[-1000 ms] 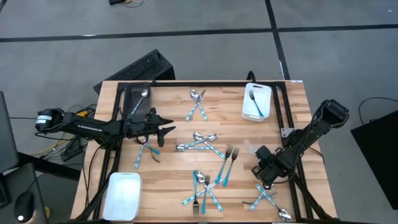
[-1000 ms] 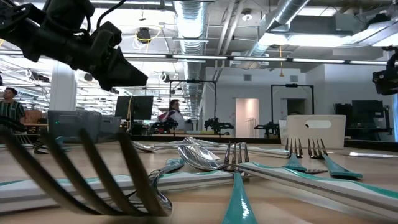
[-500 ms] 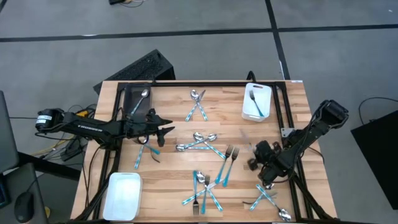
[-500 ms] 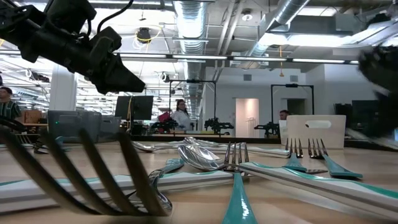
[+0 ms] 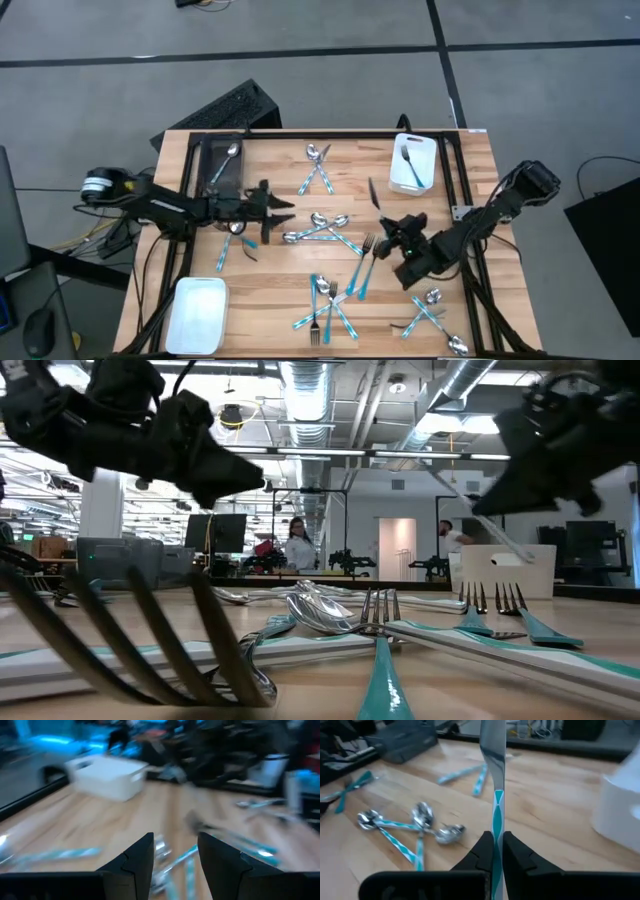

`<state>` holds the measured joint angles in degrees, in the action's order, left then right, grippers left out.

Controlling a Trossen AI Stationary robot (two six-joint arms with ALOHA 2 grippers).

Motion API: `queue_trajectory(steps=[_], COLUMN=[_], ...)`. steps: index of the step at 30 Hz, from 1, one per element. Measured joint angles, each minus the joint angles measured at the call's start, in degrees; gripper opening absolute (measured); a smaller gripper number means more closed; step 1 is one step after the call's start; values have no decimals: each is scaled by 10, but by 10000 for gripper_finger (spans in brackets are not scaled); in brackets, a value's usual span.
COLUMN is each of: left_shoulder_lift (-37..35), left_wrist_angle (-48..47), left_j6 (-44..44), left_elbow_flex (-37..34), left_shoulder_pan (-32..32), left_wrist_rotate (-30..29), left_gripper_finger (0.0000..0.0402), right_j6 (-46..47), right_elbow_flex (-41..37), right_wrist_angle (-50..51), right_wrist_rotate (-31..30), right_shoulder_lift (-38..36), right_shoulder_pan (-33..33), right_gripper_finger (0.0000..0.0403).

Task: Sort silverware by color (type)
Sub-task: Put the light blue table knife into the bottom white bin

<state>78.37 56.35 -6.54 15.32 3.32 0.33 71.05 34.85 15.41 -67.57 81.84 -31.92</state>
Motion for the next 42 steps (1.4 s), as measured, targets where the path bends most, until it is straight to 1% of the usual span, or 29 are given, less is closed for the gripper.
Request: queue_trajectory(steps=[3, 6, 8, 11, 13, 20, 22, 24, 26, 28, 32, 35, 38, 42], left_shoulder_lift=[61, 105, 127, 147, 155, 155, 155, 155, 155, 155, 155, 155, 155, 155], left_wrist_angle=[63, 72, 73, 72, 71, 71, 67, 50, 35, 13, -50, -81, -89, -89], left_j6=[17, 43, 59, 70, 79, 89, 90, 90, 100, 113, 125, 124, 120, 119], left_elbow_flex=[24, 58, 84, 122, 142, 185, 199, 219, 241, 268, 313, 337, 345, 345], left_shoulder_pan=[-10, -16, -17, -18, -18, -15, -13, -11, -10, -9, -9, -9, -9, -6], left_wrist_rotate=[14, 9, 1, -11, -23, -96, -88, -60, -36, -32, -45, -78, -108, -116], left_gripper_finger=[139, 139, 141, 145, 148, 151, 151, 151, 151, 151, 151, 151, 151, 148], right_j6=[-155, -289, -360, -434, -458, -461, -463, -467, -488, -515, -559, -585, -605, -625], right_elbow_flex=[0, 1, 1, 1, 1, 1, 1, 1, 1, 1, 4, 10, 13, 13], right_wrist_angle=[-128, -234, -292, -351, -371, -381, -384, -385, -392, -404, -422, -423, -423, -426], right_wrist_rotate=[2, 3, 4, 4, 4, 5, 6, 6, 12, 19, 19, 16, 15, 16], right_shoulder_lift=[0, 0, 0, 0, 0, 0, 0, 0, 0, 0, 0, 0, 0, 0], right_shoulder_pan=[20, 34, 43, 57, 66, 85, 88, 91, 94, 96, 96, 96, 96, 97], right_gripper_finger=[42, 42, 42, 42, 42, 42, 42, 42, 42, 42, 42, 42, 42, 42])
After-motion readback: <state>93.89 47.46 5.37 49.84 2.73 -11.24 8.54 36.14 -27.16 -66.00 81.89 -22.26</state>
